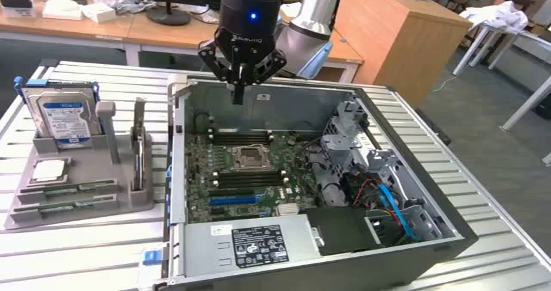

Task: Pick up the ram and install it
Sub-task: 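Reach for the ram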

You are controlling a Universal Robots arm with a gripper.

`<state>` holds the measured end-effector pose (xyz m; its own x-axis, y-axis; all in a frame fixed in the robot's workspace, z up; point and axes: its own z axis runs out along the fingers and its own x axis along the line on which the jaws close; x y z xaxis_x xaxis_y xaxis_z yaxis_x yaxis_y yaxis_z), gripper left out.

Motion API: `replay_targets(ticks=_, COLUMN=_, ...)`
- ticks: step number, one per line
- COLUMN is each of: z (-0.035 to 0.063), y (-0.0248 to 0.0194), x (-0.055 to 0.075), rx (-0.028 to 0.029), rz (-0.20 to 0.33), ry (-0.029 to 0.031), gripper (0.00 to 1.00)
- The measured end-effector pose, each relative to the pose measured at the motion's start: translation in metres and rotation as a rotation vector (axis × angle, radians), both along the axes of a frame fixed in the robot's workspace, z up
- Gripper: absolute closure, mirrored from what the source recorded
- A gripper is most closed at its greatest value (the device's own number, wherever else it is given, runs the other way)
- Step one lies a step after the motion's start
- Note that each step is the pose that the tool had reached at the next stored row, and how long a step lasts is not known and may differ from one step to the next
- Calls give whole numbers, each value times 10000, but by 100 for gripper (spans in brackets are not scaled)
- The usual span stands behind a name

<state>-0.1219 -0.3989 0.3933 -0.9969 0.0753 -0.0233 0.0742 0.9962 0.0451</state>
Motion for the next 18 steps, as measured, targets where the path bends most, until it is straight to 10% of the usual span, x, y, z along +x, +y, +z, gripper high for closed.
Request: replay_targets(ticks=18, z=0, y=0, x=-73, rx=-1, rz=-1, ry=-3, gripper=90)
